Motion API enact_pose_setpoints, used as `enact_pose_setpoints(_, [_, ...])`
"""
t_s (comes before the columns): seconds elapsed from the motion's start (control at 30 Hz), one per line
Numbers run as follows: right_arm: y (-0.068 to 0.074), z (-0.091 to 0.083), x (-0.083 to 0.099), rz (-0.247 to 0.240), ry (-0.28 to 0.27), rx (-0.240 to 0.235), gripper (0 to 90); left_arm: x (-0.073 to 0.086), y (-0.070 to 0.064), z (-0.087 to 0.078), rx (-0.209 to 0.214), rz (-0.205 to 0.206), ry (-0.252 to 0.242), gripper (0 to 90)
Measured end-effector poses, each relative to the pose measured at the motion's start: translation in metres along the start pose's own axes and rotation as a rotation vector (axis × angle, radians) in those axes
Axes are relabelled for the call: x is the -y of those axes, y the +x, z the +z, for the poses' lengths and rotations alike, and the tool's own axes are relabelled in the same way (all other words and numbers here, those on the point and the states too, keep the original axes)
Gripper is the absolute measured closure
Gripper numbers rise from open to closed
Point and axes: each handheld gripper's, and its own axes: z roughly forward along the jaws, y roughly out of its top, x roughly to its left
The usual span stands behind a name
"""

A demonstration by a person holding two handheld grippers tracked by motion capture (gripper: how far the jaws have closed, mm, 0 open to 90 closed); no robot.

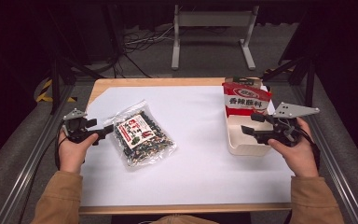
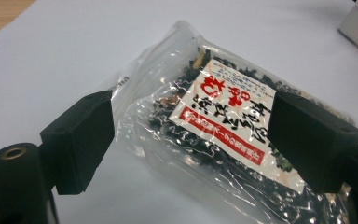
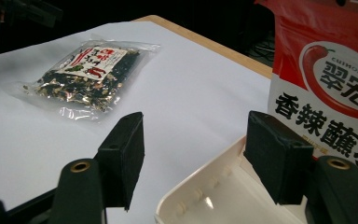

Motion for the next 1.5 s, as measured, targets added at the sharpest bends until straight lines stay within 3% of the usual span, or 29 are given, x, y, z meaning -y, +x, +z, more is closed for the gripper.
enact_pose_setpoints(0.17, [0.002, 0.006, 0.001, 0.004, 0.012, -0.011, 37.5, -0.006, 0.004, 0.008, -0.016, -0.020, -0.014, 15.0])
enact_pose_setpoints(0.5, [0.005, 0.010, 0.004, 0.005, 0.026, -0.018, 36.7, -0.002, 0.014, 0.039, -0.056, -0.066, 0.068, 13.9])
enact_pose_setpoints(1.03, [0.009, 0.004, 0.012, 0.022, 0.036, -0.010, 39.4, 0.006, 0.021, 0.064, -0.065, -0.060, 0.101, 19.6])
enact_pose_setpoints(1.1, [0.009, 0.005, 0.013, 0.023, 0.038, -0.013, 39.4, 0.007, 0.023, 0.066, -0.067, -0.080, 0.116, 18.5])
enact_pose_setpoints(1.17, [0.009, 0.005, 0.014, 0.023, 0.042, -0.014, 39.2, 0.008, 0.025, 0.068, -0.058, -0.128, 0.150, 15.8])
enact_pose_setpoints(1.5, [0.011, 0.008, 0.014, 0.018, 0.046, -0.015, 38.3, 0.010, 0.022, 0.072, -0.077, -0.080, 0.166, 17.6])
